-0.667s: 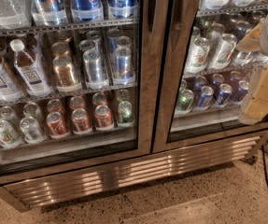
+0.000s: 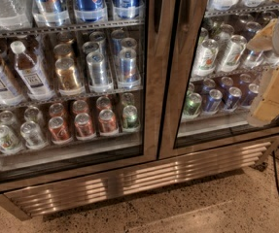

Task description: Open right fridge door

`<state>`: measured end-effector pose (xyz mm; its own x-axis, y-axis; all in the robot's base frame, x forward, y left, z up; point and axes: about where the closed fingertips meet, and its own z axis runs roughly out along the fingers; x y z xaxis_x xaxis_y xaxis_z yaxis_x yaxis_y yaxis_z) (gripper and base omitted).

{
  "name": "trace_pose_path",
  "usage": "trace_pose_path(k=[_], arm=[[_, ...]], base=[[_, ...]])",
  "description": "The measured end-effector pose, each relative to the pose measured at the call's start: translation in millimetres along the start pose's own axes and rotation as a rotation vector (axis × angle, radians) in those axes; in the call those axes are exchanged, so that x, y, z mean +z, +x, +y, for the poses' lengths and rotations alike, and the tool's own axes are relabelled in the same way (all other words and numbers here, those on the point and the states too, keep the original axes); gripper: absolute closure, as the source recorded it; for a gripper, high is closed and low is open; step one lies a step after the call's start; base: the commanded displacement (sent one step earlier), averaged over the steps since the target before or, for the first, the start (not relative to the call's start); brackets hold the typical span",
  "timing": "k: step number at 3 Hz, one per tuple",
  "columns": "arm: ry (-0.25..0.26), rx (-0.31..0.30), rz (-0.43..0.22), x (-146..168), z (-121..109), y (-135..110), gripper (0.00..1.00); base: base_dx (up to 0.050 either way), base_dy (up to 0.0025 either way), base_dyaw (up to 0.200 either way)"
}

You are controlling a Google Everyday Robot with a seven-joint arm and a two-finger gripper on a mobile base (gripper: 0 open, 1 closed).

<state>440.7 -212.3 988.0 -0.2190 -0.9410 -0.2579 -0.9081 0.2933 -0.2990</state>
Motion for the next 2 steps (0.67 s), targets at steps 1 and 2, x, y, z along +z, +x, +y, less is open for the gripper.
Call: trace_pose_path(k=[1,2], arm=[[-0.012,0.053,-0.126,5.7,-14.6,-9.7,0.00],[-0.012,0.053,-0.126,5.7,-14.6,-9.7,0.00]], base=[[0.000,0.00000,0.000],[0.000,0.00000,0.000]])
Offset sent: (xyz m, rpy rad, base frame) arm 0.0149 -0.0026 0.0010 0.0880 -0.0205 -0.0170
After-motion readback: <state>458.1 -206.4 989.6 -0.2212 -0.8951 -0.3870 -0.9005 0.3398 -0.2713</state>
